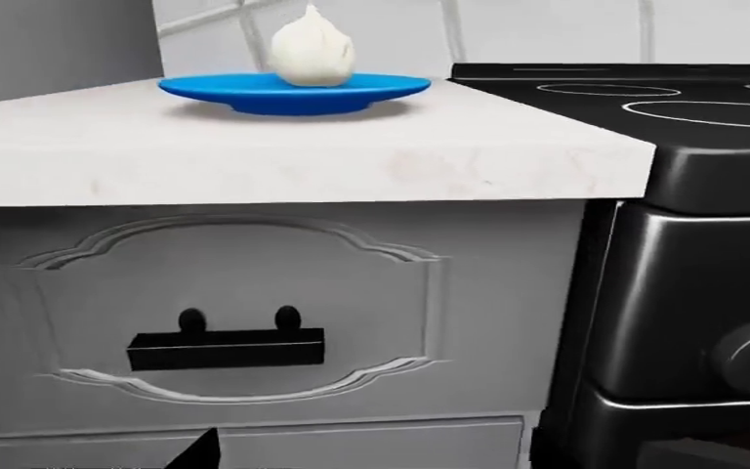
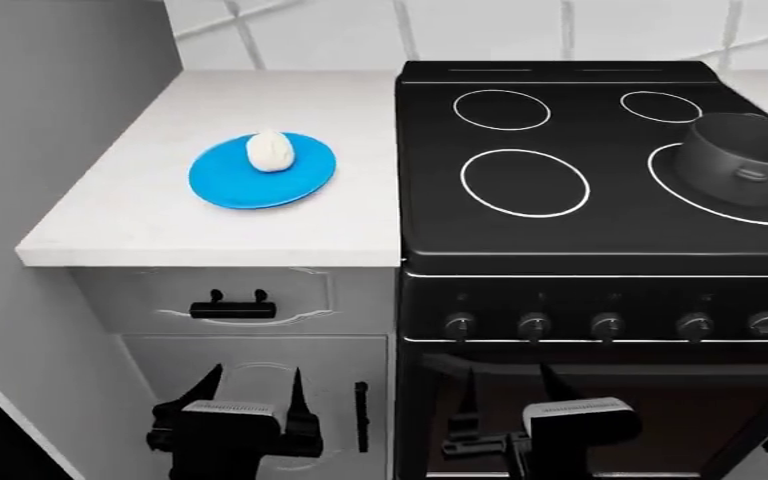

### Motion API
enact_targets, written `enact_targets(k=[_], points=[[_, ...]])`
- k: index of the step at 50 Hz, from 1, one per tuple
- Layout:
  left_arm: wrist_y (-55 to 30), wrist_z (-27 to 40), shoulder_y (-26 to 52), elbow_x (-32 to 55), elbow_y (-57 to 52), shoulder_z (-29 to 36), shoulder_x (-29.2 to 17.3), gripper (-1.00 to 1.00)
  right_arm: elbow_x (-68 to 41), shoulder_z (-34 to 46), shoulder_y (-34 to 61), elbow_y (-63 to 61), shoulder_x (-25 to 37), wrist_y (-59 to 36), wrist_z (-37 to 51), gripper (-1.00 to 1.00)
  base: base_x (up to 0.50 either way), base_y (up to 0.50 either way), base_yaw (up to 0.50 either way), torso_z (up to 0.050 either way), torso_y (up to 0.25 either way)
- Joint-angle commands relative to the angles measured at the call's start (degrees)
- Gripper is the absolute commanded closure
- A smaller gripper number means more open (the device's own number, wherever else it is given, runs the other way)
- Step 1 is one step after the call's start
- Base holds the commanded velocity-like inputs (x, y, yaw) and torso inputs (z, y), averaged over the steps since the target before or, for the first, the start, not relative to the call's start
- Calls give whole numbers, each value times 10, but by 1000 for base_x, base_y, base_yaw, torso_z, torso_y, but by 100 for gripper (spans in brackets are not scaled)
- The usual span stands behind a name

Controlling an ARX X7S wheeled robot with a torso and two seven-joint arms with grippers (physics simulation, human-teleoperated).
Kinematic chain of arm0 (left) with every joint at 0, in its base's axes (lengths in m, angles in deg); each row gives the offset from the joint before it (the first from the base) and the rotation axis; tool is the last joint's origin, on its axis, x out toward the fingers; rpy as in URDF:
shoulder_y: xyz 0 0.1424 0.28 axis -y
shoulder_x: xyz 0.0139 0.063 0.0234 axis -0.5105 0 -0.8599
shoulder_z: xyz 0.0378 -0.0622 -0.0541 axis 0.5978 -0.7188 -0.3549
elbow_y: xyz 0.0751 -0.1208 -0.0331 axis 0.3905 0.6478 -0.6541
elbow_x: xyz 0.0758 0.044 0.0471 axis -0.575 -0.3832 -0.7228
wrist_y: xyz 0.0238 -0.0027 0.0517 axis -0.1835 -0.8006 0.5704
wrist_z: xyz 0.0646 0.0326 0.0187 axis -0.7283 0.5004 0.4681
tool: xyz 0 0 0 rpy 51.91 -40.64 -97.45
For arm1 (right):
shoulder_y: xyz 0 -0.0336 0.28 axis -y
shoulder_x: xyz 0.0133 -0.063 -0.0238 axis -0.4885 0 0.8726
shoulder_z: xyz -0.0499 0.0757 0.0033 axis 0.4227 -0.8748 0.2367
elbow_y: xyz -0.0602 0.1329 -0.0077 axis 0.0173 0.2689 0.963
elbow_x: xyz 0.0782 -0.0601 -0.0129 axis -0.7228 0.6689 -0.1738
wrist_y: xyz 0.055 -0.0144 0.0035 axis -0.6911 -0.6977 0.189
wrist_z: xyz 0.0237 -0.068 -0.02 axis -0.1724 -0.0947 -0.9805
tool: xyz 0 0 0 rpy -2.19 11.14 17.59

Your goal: Frozen meat rests on a plate on the counter. Retrieve the meat and place it in a pot on a burner. Then turn the burner on.

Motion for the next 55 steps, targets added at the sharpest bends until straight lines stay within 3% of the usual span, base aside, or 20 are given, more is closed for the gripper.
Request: enact_targets(k=[1,7,10,13,16,19,21,23,26,33,55], points=[[-87,35,6,7,-68,-6,-7,-100,-30,-10,-6,-92,10,-79,10,-100,0,0,0,11,0],[-354,71,44,47,-244,-25,-36,-100,-50,-11,-4,-294,57,-298,18,-100,0,0,0,0,0],[-507,70,88,118,-338,-68,-47,-100,-68,-21,33,-408,86,-442,22,-100,0,0,0,0,0],[-682,75,159,204,-417,-138,-43,-100,-136,-69,120,-521,87,-640,17,-100,0,0,0,0,0],[-874,79,267,296,-461,-233,-24,-100,-250,-156,278,-601,59,-890,25,-100,0,0,0,0,0],[-876,334,352,554,-354,-262,-113,-100,-508,-228,399,-494,148,-910,267,-100,0,0,0,0,0],[-871,494,411,726,-289,-244,-151,-100,-680,-165,480,-430,209,-850,439,-100,0,0,0,0,0],[-854,586,465,898,-233,-209,-183,-100,-852,-124,543,-411,241,-815,611,-100,0,0,0,0,0],[-822,660,524,985,-174,-163,-216,-100,-1110,-88,614,-387,270,-784,668,-100,26,0,0,0,0],[-790,697,589,1033,-122,-126,-241,-100,-1168,-43,703,-367,293,-763,692,-100,476,34,0,0,0],[-781,648,597,985,-104,-118,-245,-100,-1169,3,764,-356,296,-756,693,-100,500,35,0,0,0]])
